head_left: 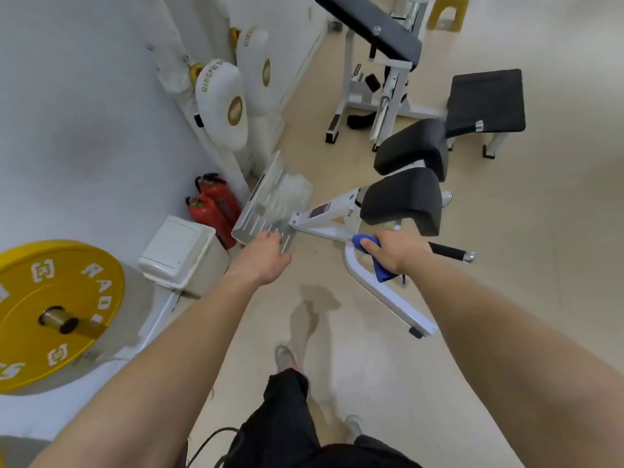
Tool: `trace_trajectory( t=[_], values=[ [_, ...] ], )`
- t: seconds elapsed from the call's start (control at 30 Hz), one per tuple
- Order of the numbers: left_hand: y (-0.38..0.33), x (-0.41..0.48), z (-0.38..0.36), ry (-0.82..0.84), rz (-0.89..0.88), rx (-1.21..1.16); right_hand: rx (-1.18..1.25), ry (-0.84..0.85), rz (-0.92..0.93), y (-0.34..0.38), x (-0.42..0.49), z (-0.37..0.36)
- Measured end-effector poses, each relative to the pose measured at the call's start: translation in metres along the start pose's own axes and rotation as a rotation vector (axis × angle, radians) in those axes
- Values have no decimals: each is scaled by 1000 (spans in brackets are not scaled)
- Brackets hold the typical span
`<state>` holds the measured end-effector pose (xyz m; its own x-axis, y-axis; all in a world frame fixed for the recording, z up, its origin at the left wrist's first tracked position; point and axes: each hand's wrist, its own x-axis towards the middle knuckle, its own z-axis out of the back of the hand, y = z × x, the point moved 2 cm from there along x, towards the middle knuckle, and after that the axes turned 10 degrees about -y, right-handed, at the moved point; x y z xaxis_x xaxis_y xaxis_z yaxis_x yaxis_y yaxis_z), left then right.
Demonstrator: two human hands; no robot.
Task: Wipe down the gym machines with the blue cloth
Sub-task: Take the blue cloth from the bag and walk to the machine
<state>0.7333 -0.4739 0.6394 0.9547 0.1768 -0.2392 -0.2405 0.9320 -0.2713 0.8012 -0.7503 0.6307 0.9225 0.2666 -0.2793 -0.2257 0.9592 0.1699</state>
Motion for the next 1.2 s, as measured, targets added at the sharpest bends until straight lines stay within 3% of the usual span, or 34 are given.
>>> trace_trajectory(
  t=[0.4, 0.77, 0.93, 1.2],
  values=[
    [3, 236, -1, 143, -129, 31, 88, 61, -173, 1, 183, 12],
    [-8, 393, -44, 212, -72, -45, 136, 126, -134, -18, 336, -10],
    [-15, 455, -102, 234, 128, -170, 199, 186, -105, -37, 420, -65],
    [3, 543, -241, 248, 215, -239, 78, 152, 19, -76, 538, -178]
  ],
)
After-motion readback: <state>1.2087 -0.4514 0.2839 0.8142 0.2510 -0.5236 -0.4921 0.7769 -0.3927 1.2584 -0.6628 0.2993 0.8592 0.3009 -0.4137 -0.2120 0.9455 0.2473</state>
